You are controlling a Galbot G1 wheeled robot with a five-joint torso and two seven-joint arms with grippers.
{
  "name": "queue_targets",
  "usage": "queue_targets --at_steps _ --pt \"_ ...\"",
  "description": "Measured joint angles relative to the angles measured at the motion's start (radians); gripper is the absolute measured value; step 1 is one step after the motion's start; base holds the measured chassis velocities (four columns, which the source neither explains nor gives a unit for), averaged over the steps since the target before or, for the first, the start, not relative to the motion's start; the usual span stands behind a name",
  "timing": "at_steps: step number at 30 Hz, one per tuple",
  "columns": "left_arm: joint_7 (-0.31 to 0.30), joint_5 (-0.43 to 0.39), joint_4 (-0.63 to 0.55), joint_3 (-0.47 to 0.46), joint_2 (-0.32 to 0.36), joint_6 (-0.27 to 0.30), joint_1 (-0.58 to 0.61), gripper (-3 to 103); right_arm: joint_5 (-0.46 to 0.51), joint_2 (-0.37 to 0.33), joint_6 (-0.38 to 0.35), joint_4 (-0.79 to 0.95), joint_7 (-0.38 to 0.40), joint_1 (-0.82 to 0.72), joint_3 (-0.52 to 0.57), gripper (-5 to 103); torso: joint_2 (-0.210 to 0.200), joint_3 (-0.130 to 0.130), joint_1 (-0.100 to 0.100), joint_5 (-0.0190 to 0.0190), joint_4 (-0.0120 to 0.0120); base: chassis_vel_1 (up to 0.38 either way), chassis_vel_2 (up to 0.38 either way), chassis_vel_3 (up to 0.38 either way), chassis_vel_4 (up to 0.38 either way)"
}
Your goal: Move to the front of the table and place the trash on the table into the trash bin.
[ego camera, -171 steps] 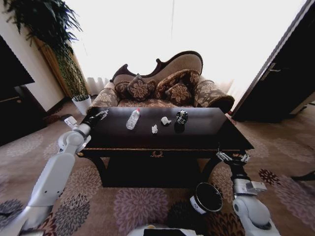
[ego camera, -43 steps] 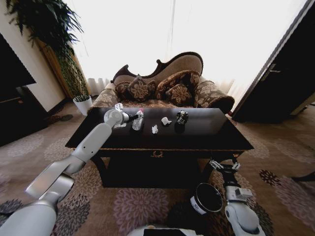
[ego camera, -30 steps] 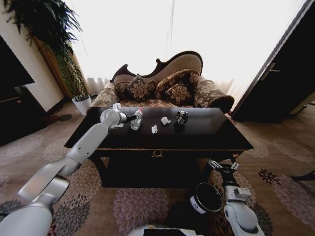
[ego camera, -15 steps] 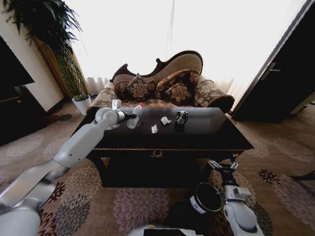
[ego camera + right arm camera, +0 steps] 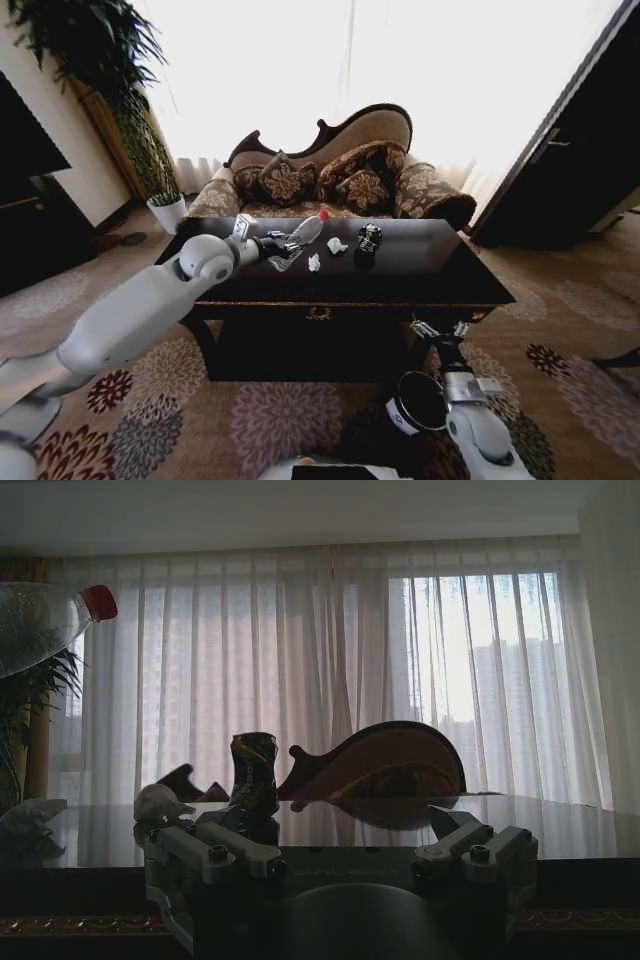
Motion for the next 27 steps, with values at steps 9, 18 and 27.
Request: queue_targets --at_steps 9,18,27 --pt "0.303 0.038 -0.013 0.061 -0.025 -0.151 -0.02 30 0.049 -0.038 0.054 -0.007 -0.11 0.005 -0.017 100 0.0 0.0 0.0 -0.0001 -0.0003 0.0 0.0 0.0 0.0" --pt "0.356 0.06 -0.074 0.027 0.037 -0.13 0.03 30 0.074 -0.057 0.072 -0.009 -0.12 0.028 -0.008 100 0.0 0.0 0.0 -0.0001 0.0 0.0 0.0 0.0 0.0" --pt "0.361 0.061 -0.139 -0.068 0.084 -0.109 0.095 30 -0.015 -0.234 0.132 0.094 -0.142 0.017 0.117 100 0.0 0.0 0.0 -0.0002 -0.0001 0.0 0.0 0.0 0.0"
